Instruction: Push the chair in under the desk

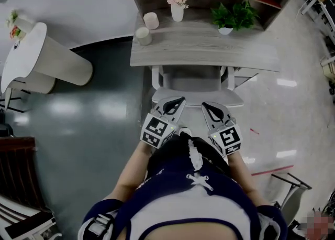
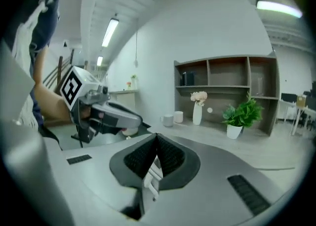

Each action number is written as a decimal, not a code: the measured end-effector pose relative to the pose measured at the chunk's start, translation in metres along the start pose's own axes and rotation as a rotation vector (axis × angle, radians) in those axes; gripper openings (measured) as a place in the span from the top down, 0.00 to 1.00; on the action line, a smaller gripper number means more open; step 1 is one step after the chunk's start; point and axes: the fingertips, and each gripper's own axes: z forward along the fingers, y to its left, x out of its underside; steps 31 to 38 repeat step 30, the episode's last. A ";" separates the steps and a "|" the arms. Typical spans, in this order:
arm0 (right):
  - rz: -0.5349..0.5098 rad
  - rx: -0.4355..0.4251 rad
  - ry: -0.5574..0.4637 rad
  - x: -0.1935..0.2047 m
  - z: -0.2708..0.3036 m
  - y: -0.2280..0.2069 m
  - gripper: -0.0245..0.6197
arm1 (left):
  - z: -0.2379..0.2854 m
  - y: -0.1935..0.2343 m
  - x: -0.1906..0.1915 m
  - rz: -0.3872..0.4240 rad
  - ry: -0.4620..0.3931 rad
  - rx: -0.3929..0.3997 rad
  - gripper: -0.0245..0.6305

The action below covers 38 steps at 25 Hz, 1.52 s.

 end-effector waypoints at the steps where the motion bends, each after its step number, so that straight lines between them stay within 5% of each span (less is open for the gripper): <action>1: 0.034 0.000 -0.025 -0.005 -0.001 0.001 0.95 | -0.002 -0.004 -0.003 -0.018 -0.016 0.008 0.95; 8: 0.160 0.033 -0.070 -0.008 -0.003 -0.001 0.95 | -0.005 -0.014 -0.003 -0.080 -0.047 0.024 0.95; 38: 0.162 0.029 0.000 0.017 -0.005 0.009 0.95 | -0.010 -0.016 0.016 -0.068 0.004 0.029 0.95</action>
